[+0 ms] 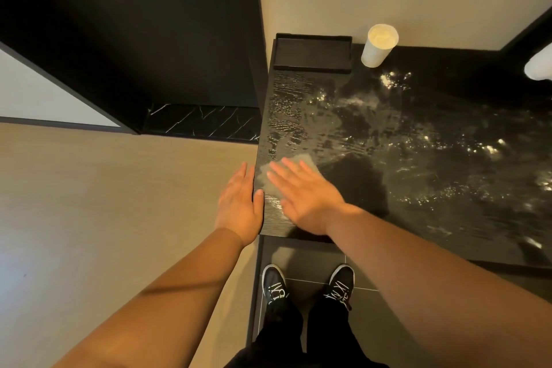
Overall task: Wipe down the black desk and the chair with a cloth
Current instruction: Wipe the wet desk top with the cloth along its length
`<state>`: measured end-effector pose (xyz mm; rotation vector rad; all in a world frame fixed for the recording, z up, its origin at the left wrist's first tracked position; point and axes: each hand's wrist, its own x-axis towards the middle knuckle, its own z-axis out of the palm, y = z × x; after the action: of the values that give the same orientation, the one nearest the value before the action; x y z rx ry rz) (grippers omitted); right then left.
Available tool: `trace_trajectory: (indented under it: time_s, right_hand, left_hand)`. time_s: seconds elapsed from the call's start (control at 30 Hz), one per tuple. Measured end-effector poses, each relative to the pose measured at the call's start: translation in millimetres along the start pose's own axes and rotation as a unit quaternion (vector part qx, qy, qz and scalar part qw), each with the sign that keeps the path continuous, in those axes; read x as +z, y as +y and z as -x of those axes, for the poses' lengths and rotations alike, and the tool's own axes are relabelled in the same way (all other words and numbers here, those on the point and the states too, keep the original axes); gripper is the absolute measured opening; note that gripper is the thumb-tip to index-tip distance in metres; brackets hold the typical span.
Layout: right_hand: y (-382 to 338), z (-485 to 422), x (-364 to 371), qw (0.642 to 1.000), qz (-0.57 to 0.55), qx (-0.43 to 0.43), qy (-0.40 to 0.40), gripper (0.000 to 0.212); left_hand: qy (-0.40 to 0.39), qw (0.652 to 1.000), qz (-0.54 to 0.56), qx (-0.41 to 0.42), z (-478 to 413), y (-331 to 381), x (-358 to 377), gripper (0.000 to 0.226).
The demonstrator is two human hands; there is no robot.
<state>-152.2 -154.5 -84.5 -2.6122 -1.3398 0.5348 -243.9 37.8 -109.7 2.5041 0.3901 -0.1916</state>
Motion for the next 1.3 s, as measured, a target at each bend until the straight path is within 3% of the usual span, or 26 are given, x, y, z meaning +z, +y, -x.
trace_trajectory:
  time_s: [0.2, 0.27, 0.4, 0.47, 0.53, 0.73, 0.93, 1.1, 1.2, 1.3]
  right_hand:
    - [36, 8, -9, 0.988, -0.004, 0.153, 0.028, 0.071]
    - [23, 20, -6, 0.992, -0.014, 0.129, 0.004, 0.077]
    - [-1, 57, 11, 0.998, 0.026, -0.050, 0.001, 0.082]
    - [8, 45, 8, 0.996, 0.050, -0.074, -0.008, 0.080]
    - [17, 19, -2, 0.997, 0.060, -0.045, -0.036, 0.080]
    - [11, -49, -15, 0.996, 0.030, 0.085, 0.009, 0.075]
    - [-39, 8, 7, 0.999, 0.001, -0.040, -0.012, 0.075]
    - [-41, 26, 12, 0.995, -0.002, -0.092, -0.037, 0.075]
    - [-39, -4, 5, 0.997, 0.020, -0.063, -0.034, 0.068]
    - [-54, -24, 8, 1.000, 0.014, 0.005, -0.011, 0.067]
  left_hand:
    - [-0.016, 1.000, 0.012, 0.010, -2, -1, -1, 0.065]
    - [-0.021, 0.999, 0.032, 0.013, -1, 2, -2, 0.062]
    - [-0.024, 0.999, 0.029, 0.016, -1, 1, -3, 0.061]
    - [-0.023, 0.999, 0.037, 0.018, -2, 0, -2, 0.061]
    - [-0.019, 0.999, 0.042, 0.025, -2, 0, -2, 0.060]
    - [-0.044, 0.998, 0.023, 0.030, 0, -7, -11, 0.064]
    - [-0.098, 0.989, -0.104, 0.044, 17, -35, -27, 0.086]
    - [-0.116, 0.984, -0.129, 0.038, 34, -47, -32, 0.092]
    - [-0.121, 0.984, -0.128, 0.017, 44, -53, -35, 0.090]
    - [-0.113, 0.986, -0.120, -0.006, 50, -59, -37, 0.073]
